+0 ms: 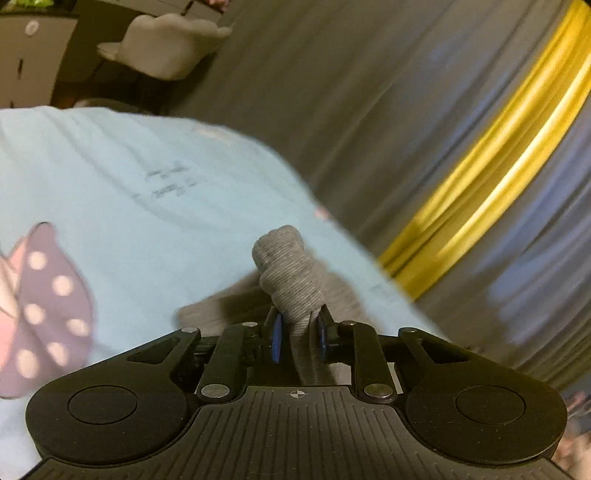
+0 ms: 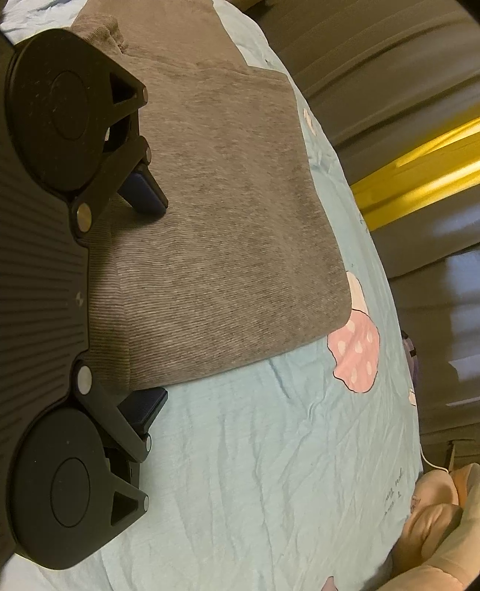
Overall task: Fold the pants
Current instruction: 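Grasp the grey cuff with the left tool and lift it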
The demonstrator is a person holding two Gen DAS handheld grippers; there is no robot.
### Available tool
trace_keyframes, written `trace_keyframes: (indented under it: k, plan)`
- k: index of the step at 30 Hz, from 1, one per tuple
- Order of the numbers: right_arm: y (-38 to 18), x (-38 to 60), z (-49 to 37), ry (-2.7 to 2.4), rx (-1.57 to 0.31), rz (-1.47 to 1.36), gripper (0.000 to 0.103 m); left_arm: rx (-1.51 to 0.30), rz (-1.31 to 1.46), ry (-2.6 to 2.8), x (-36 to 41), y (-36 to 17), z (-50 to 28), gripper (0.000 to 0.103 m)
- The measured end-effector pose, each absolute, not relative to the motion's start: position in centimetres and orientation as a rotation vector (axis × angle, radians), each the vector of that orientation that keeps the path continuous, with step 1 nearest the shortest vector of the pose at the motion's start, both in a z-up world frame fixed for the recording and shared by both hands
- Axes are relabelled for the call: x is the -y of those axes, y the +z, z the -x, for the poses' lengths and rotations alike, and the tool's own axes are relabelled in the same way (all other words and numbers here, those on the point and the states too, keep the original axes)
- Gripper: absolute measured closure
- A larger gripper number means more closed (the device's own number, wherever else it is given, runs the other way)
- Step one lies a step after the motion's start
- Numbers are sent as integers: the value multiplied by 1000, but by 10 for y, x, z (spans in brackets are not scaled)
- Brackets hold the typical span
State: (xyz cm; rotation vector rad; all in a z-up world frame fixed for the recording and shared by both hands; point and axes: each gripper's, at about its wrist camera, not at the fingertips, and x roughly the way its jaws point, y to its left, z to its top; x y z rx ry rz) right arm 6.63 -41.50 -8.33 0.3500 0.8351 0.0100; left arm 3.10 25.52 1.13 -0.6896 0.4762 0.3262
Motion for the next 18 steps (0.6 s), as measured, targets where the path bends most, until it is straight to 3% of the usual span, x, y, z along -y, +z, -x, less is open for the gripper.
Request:
trace_keyframes:
  k: [2,4,7,15,18]
  plan:
    - [-84,415,-67,9,-835,-350,4,-610,661,398,-257,-10,-37,68]
    - [-83,415,-67,8,-836,-351,4,-654,671,409,-257,-20,-34,41]
    - [-83,415,-67,6,-836,-350,4,-639,762,353,-260,-26,-29,26]
    - [-83,414,-66,2,-828,-348,4,-649,826,347,-273,-35,-58,20]
    - [-83,415,-66,2,-823,-347,4,-651,825,370,-273,-38,-65,26]
